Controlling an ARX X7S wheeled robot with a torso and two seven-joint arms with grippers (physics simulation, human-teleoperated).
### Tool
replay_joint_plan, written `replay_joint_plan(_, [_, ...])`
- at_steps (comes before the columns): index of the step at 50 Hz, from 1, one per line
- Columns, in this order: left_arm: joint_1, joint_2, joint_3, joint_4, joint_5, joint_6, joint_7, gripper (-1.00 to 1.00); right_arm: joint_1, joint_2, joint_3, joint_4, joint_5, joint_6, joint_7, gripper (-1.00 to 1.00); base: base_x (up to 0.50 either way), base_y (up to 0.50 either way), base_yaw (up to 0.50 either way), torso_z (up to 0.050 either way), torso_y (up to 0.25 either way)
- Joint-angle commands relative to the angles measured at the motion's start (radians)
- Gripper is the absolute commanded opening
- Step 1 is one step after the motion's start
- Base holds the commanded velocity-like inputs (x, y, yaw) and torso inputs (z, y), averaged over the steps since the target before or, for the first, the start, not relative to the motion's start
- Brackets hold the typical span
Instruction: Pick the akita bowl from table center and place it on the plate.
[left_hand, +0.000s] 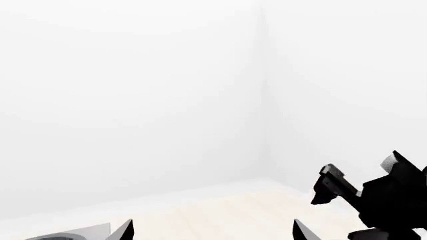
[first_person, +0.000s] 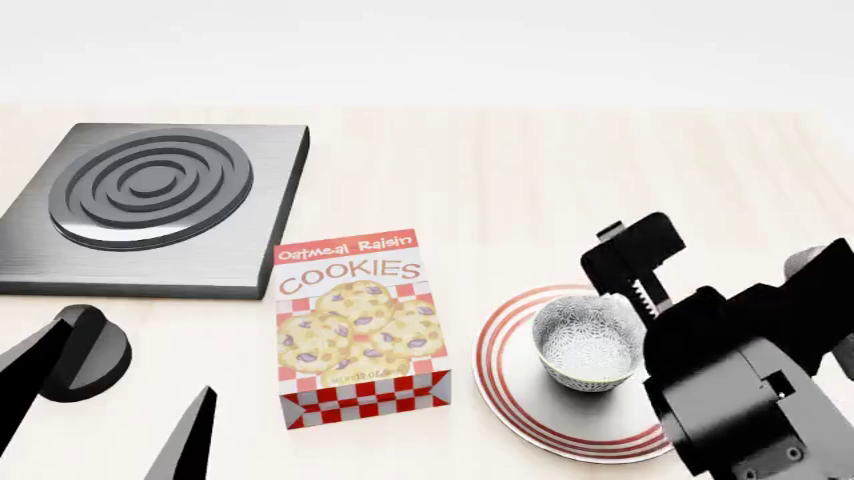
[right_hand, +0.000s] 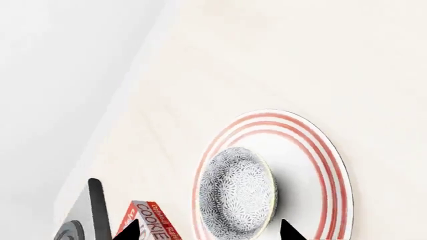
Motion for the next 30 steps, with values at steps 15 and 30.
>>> replay_joint_plan(15, [-0.035, 0.037, -0.02, -0.026, 0.014, -0.09, -0.072, 1.0, -0.326, 0.264, -0.395, -0.658, -0.896, 0.025, -0.289, 1.0, 0.0, 0.0, 0.0, 0.0, 0.0])
replay_joint_plan(30, [-0.049, 0.044, 0.005, -0.022, 0.1, -0.142, -0.128, 1.0, -0.536, 0.326, -0.598, -0.715, -1.194, -0.16, -0.329, 1.0, 0.0, 0.0, 0.0, 0.0, 0.0])
